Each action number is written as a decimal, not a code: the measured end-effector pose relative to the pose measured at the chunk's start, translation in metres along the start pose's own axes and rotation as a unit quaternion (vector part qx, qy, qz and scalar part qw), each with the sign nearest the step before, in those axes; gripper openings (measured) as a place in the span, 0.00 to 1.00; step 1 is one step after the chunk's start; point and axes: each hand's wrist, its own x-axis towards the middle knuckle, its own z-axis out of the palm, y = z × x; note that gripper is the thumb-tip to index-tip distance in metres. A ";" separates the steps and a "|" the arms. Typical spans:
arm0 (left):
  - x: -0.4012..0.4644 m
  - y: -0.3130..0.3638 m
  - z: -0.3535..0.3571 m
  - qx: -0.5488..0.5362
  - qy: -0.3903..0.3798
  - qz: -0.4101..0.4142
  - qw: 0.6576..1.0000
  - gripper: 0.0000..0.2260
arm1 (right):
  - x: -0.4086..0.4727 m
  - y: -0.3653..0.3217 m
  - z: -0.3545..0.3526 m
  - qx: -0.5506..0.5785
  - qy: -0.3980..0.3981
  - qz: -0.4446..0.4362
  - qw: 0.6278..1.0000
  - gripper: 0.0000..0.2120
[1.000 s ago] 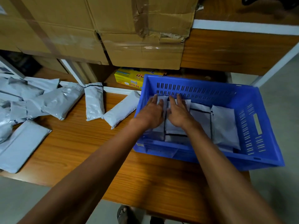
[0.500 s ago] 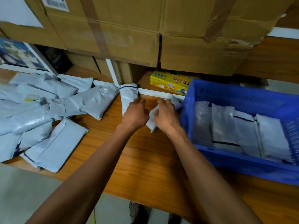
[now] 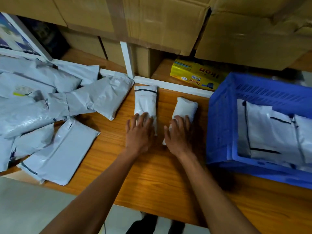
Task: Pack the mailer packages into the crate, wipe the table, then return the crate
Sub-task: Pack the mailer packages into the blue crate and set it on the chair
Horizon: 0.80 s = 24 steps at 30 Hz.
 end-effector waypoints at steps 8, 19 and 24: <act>0.047 -0.008 0.003 -0.007 0.020 0.008 1.000 0.34 | 0.025 0.010 0.016 -0.035 -0.032 0.030 0.998 0.40; -0.010 0.011 0.018 -0.015 -0.069 0.032 0.997 0.41 | -0.017 0.001 0.002 0.000 -0.072 0.082 0.994 0.49; -0.057 0.022 0.008 -0.041 -0.067 0.024 0.997 0.37 | -0.054 -0.005 -0.016 -0.053 -0.101 0.056 0.992 0.43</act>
